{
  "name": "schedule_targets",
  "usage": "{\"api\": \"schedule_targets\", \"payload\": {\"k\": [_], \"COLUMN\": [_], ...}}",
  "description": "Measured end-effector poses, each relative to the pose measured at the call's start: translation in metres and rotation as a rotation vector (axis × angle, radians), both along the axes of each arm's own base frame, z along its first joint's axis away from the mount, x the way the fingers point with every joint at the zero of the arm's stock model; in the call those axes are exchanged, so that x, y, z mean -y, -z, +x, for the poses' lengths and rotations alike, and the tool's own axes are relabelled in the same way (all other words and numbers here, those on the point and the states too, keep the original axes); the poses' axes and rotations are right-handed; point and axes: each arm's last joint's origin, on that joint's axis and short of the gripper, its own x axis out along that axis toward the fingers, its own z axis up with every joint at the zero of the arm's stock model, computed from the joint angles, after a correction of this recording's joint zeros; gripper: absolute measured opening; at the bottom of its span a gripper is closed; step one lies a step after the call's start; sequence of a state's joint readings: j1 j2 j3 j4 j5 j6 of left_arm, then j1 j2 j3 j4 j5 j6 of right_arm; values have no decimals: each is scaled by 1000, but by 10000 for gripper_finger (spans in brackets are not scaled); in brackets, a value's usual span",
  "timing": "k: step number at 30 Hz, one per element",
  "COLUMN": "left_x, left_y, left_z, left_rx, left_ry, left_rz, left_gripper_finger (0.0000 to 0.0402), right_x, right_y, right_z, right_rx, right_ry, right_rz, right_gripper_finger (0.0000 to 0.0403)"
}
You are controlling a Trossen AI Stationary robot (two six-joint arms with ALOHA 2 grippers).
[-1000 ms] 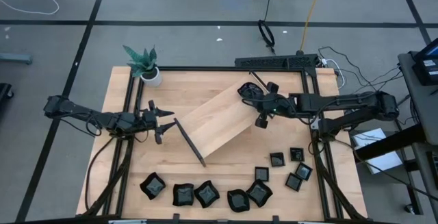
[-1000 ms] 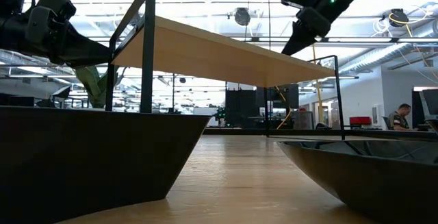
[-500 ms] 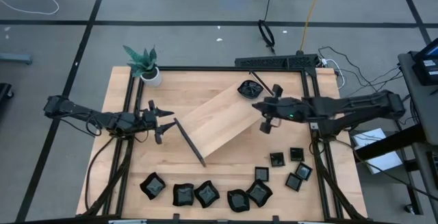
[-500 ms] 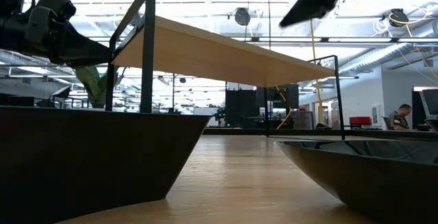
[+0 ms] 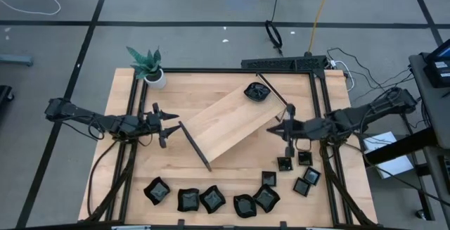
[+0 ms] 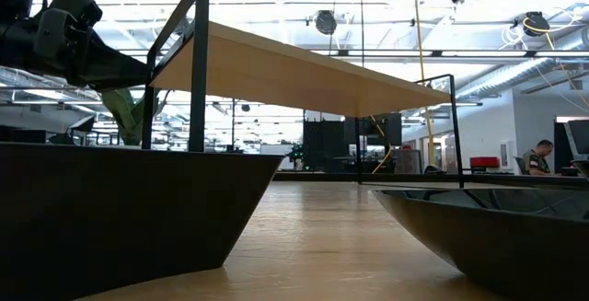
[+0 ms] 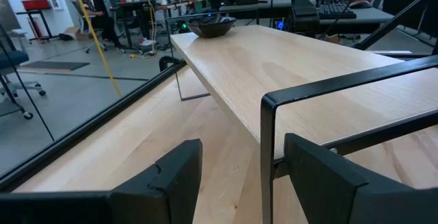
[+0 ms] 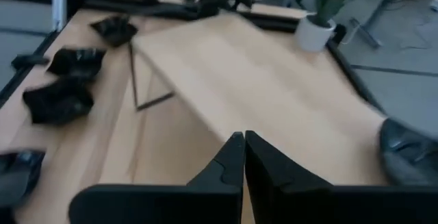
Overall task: Pick & Place Mini shaped plates
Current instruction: Put the distorted square plate on the shelf
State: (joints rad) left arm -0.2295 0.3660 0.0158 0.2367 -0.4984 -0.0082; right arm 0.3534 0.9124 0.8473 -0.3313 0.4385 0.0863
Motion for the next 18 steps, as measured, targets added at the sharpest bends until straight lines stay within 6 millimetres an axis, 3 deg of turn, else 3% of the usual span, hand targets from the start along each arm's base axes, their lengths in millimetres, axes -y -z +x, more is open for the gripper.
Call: {"api": "schedule_targets", "payload": {"k": [10, 18], "left_x": [0, 0], "left_y": [0, 0], "left_z": [0, 0], "left_rx": [0, 0], "left_ry": [0, 0], "left_rz": [0, 0], "left_gripper_finger": [209, 209], "right_x": [-17, -21], "right_y": [59, 79], "right_z": [-36, -53], "right_rx": [-22, 55], "right_ry": [-121, -219], "right_rz": [89, 90], "right_gripper_finger": [0, 0]}}
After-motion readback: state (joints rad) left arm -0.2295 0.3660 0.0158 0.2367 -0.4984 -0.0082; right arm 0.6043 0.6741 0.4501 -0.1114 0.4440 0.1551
